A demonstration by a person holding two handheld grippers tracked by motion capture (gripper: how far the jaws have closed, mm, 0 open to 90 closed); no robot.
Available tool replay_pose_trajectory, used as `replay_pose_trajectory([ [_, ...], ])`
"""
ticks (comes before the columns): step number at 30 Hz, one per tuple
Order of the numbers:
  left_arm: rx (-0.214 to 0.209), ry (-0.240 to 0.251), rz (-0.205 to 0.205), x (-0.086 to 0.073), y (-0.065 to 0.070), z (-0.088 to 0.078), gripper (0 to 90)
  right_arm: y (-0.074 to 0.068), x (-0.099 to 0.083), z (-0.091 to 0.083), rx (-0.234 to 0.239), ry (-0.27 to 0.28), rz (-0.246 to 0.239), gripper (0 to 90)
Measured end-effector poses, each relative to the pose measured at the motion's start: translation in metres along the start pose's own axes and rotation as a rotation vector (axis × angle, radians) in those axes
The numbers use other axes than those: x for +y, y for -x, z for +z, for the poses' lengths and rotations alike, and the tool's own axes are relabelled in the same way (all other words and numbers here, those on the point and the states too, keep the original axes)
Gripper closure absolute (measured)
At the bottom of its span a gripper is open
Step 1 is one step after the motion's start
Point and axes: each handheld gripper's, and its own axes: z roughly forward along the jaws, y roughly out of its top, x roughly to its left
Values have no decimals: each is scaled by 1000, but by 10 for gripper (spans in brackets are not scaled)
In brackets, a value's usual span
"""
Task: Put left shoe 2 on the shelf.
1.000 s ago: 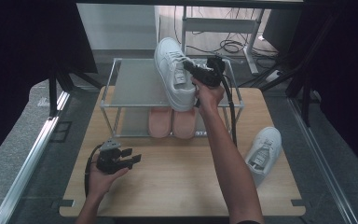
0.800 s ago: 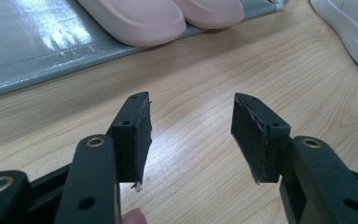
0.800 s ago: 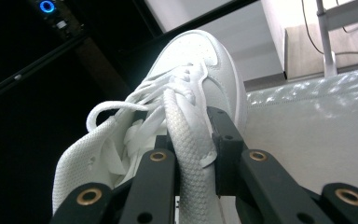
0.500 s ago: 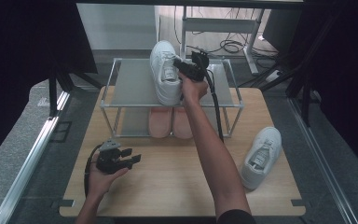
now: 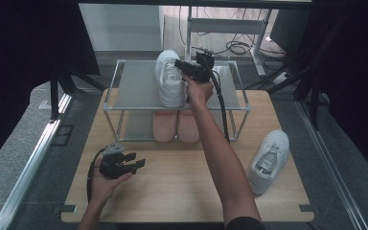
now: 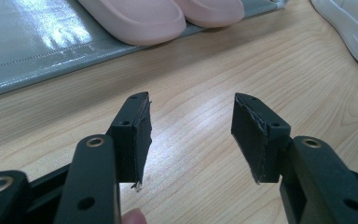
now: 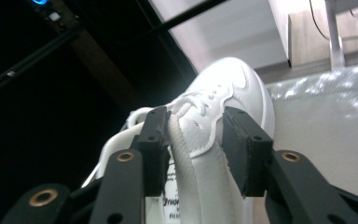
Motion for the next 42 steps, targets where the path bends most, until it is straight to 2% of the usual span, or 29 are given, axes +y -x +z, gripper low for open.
replay_pose_trajectory([
  [3, 1, 0, 0, 0, 0, 0, 480, 2, 1, -19, 25, 11, -40, 707],
  [8, 4, -1, 3, 1, 1, 0, 480, 12, -8, -47, 34, 4, -78, 818],
  [14, 6, 0, 2, 1, 3, -1, 480, 28, -25, -62, 41, -43, -93, 889],
  [18, 7, -2, 2, 1, 3, 0, 480, 34, -37, -62, 45, -75, -101, 897],
  [24, 7, -1, 1, 1, 1, 0, 480, 36, -48, -57, 54, -109, -104, 899],
  [30, 5, 3, -3, 1, -1, -2, 480, 30, -57, -50, 77, -143, -101, 900],
  [39, 4, 6, -4, 1, -1, -2, 480, 24, -58, -49, 78, -137, -101, 900],
  [42, 4, 5, -4, 1, 0, -1, 480, 21, -60, -46, 104, -153, -84, 900],
])
